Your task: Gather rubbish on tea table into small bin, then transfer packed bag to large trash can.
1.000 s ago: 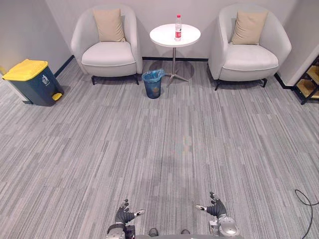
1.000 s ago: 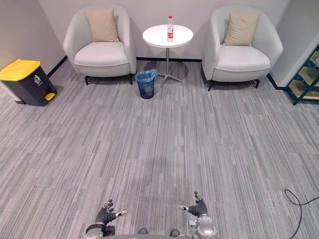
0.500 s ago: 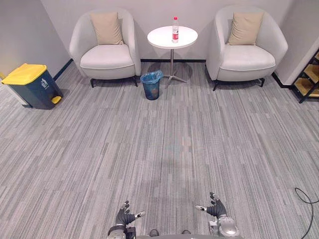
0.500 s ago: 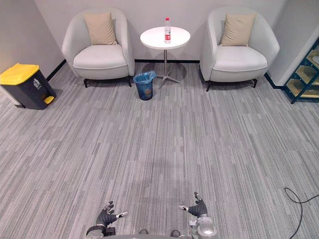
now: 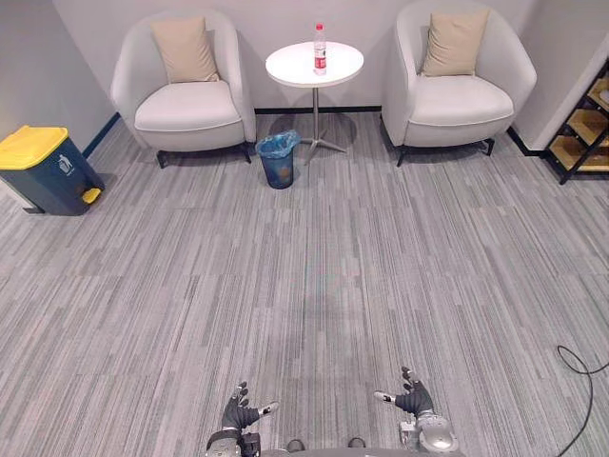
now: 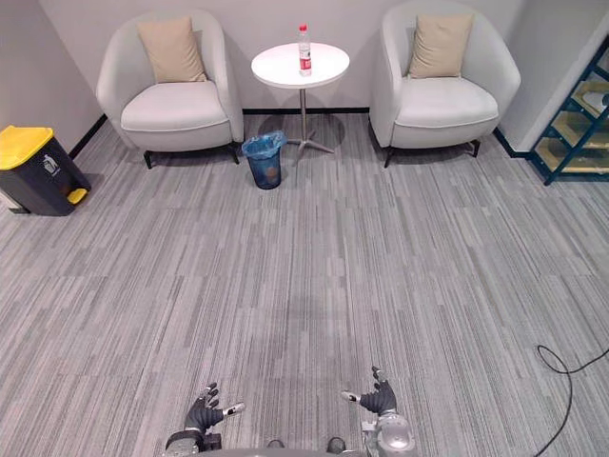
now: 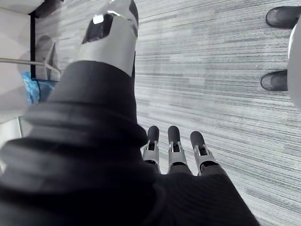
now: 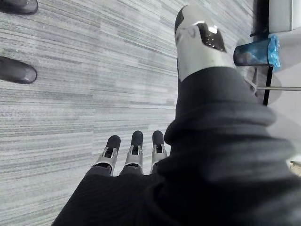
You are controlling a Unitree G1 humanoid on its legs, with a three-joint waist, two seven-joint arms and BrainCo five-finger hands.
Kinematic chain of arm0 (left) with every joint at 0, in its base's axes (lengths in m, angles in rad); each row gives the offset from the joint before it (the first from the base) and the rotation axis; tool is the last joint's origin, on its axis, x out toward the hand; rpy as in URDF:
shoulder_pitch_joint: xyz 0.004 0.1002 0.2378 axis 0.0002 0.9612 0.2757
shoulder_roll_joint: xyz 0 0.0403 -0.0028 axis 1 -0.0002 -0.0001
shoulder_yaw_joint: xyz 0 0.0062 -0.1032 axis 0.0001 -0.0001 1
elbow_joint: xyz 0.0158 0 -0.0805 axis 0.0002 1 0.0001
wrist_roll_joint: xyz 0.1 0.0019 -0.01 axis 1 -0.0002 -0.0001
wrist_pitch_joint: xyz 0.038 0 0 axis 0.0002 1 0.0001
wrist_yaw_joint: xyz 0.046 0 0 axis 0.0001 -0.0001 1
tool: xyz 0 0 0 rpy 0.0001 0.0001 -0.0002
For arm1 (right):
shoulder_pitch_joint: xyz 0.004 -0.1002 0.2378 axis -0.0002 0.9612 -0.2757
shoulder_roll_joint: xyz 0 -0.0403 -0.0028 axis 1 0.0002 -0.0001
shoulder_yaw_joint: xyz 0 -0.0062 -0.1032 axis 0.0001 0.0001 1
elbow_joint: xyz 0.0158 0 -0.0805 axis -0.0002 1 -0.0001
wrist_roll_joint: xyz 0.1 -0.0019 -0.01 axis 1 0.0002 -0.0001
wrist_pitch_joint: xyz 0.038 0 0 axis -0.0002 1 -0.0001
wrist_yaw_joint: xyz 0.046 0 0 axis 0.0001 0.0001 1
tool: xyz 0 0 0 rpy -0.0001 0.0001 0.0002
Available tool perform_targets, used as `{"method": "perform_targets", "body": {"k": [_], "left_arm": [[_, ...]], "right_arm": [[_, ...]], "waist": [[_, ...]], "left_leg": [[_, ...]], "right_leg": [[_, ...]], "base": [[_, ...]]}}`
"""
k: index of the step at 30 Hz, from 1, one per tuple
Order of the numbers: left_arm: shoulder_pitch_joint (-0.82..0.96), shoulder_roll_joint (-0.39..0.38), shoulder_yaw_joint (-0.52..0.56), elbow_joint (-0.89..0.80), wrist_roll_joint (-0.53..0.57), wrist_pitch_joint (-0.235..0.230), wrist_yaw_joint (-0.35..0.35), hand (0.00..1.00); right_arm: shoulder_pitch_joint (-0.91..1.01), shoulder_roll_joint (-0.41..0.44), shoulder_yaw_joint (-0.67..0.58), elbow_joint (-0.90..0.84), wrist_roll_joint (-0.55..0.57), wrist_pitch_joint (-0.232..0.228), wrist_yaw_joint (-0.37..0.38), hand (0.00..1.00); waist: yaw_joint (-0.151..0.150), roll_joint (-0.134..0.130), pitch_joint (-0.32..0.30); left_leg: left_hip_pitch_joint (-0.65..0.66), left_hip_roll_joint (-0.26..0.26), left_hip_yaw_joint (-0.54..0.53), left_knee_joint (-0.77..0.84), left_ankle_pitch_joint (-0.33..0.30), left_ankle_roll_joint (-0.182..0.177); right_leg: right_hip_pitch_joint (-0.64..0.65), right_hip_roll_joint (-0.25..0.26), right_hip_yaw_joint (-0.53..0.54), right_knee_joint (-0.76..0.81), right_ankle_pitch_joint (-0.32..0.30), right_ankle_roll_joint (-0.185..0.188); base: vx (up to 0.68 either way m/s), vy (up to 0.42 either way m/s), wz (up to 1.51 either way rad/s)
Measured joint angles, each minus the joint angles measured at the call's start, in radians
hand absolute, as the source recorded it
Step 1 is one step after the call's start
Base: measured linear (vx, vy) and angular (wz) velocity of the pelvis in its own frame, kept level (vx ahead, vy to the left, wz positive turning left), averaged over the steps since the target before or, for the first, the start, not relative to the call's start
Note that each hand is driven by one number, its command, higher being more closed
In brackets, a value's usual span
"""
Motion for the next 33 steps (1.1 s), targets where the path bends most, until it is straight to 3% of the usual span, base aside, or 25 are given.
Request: {"method": "perform_targets", "body": {"k": [3,5,7,10,14,15,16,17,18,20,21,22,24,26,29,32,33], "left_arm": [[-0.005,-0.003,-0.006,-0.017,-0.007,0.000,0.000,0.00],[-0.010,0.000,-0.027,-0.023,-0.007,-0.001,0.000,0.00],[-0.024,0.013,-0.049,-0.026,-0.008,-0.001,-0.002,0.00],[-0.034,0.023,-0.051,-0.027,-0.008,0.000,-0.001,0.00],[-0.052,0.036,-0.041,-0.029,-0.009,0.000,0.000,0.00],[-0.055,0.039,-0.042,-0.032,-0.009,-0.001,0.000,0.00],[-0.053,0.054,-0.040,-0.037,-0.009,-0.001,-0.001,0.00],[-0.052,0.049,-0.038,-0.031,-0.009,0.000,-0.001,0.00],[-0.061,0.031,-0.035,-0.028,-0.009,0.000,0.000,0.00],[-0.085,0.026,-0.033,-0.029,-0.009,-0.001,-0.003,0.00],[-0.102,0.027,-0.025,-0.030,-0.009,-0.001,-0.007,0.00],[-0.106,0.026,-0.011,-0.032,-0.009,-0.001,-0.009,0.00],[-0.082,0.032,0.005,-0.056,-0.008,-0.002,-0.010,0.00],[-0.068,0.038,0.006,-0.069,-0.008,-0.002,-0.010,0.00],[-0.072,0.035,0.036,-0.083,-0.008,-0.001,-0.009,0.00],[-0.070,0.035,0.086,-0.086,-0.011,-0.002,-0.003,0.00],[-0.069,0.035,0.088,-0.089,-0.024,-0.002,-0.001,0.00]], "right_arm": [[0.005,-0.002,0.000,-0.005,0.005,0.002,0.001,0.00],[0.004,-0.007,0.000,-0.005,0.018,0.003,0.003,0.00],[0.006,-0.008,0.006,-0.006,0.020,0.003,0.005,0.00],[-0.004,-0.014,0.012,-0.005,0.019,0.007,0.006,0.00],[-0.050,-0.040,0.044,-0.007,0.020,0.007,0.008,0.00],[-0.053,-0.041,0.045,-0.009,0.020,0.007,0.008,0.00],[-0.043,-0.040,0.047,-0.021,0.020,0.007,0.008,0.00],[-0.038,-0.047,0.046,-0.025,0.020,0.008,0.008,0.00],[-0.039,-0.064,0.042,-0.027,0.020,0.014,0.007,0.00],[-0.039,-0.087,0.027,-0.040,0.032,0.019,0.028,0.00],[-0.038,-0.115,0.007,-0.044,0.069,0.027,0.061,0.00],[-0.027,-0.134,-0.006,-0.043,0.091,0.028,0.073,0.00],[0.001,-0.162,-0.009,-0.035,0.142,0.011,0.079,0.00],[-0.008,-0.178,-0.014,-0.008,0.162,-0.003,0.077,0.00],[-0.050,-0.168,-0.052,0.033,0.178,0.001,0.067,0.00],[-0.057,-0.137,-0.075,0.045,0.175,0.008,0.063,0.00],[-0.057,-0.134,-0.089,0.045,0.174,0.009,0.053,0.00]], "waist": [[-0.003,-0.005,0.010],[-0.003,-0.007,0.026],[-0.006,-0.013,0.045],[-0.013,-0.018,0.062],[-0.044,0.015,0.091],[-0.049,0.014,0.090],[-0.050,-0.018,0.087],[-0.054,-0.017,0.089],[-0.054,0.020,0.091],[-0.060,0.028,0.088],[-0.057,0.040,0.095],[-0.057,0.039,0.102],[-0.050,0.031,0.109],[-0.035,0.012,0.117],[-0.009,0.018,0.127],[0.021,0.005,0.138],[0.028,0.006,0.136]], "left_leg": [[-0.008,-0.010,0.011,0.056,-0.052,0.012],[0.011,-0.024,0.016,0.083,-0.083,0.025],[0.042,-0.036,0.010,0.087,-0.107,0.046],[0.088,-0.042,-0.015,0.082,-0.127,0.049],[0.134,0.033,-0.026,0.073,-0.129,0.031],[0.144,0.044,-0.028,0.071,-0.136,-0.008],[0.163,0.040,-0.031,0.068,-0.158,-0.045],[0.179,0.049,-0.038,0.066,-0.173,-0.067],[0.181,0.088,-0.040,0.085,-0.173,-0.080],[0.117,0.117,-0.046,0.208,-0.153,-0.116],[0.034,0.157,-0.071,0.402,-0.128,-0.129],[-0.036,0.188,-0.094,0.574,-0.070,-0.116],[-0.145,0.263,-0.078,0.929,-0.078,-0.107],[-0.231,0.285,-0.035,1.042,-0.088,-0.089],[-0.383,0.250,-0.006,0.924,-0.101,-0.075],[-0.417,0.156,-0.010,0.594,-0.093,-0.073],[-0.412,0.109,-0.027,0.392,-0.065,-0.087]], "right_leg": [[-0.089,-0.036,0.003,0.221,-0.125,0.032],[-0.178,-0.081,-0.017,0.469,-0.176,0.076],[-0.266,-0.127,-0.043,0.690,-0.184,0.073],[-0.337,-0.190,-0.102,0.806,-0.249,0.076],[-0.415,-0.163,-0.177,0.605,-0.224,0.053],[-0.425,-0.136,-0.179,0.464,-0.137,0.045],[-0.427,-0.136,-0.165,0.386,0.008,-0.023],[-0.431,-0.134,-0.164,0.419,0.029,-0.064],[-0.434,-0.115,-0.185,0.454,-0.005,-0.068],[-0.423,-0.095,-0.201,0.440,-0.048,-0.090],[-0.364,-0.061,-0.220,0.377,-0.050,-0.096],[-0.292,-0.037,-0.228,0.316,-0.046,-0.102],[-0.119,0.009,-0.232,0.196,-0.044,-0.106],[-0.031,0.021,-0.206,0.131,-0.053,-0.117],[0.027,0.020,-0.160,0.078,-0.058,-0.117],[0.086,-0.014,-0.132,0.040,-0.074,-0.090],[0.106,-0.029,-0.125,0.024,-0.086,-0.072]], "base": [[0.11,0.062,-0.08],[0.13,0.104,-0.01],[0.13,0.078,0.11],[0.22,0.012,0.22],[0.34,-0.100,0.18],[0.42,-0.190,0.08],[0.45,-0.215,0.12],[0.53,-0.275,0.02],[0.43,-0.256,0.09],[0.42,-0.285,0.09],[0.44,-0.294,0.17],[0.45,-0.275,0.21],[0.39,-0.216,0.05],[0.39,-0.195,-0.32],[0.32,-0.059,-0.44],[0.36,0.102,-0.41],[0.36,0.174,-0.17]]}}
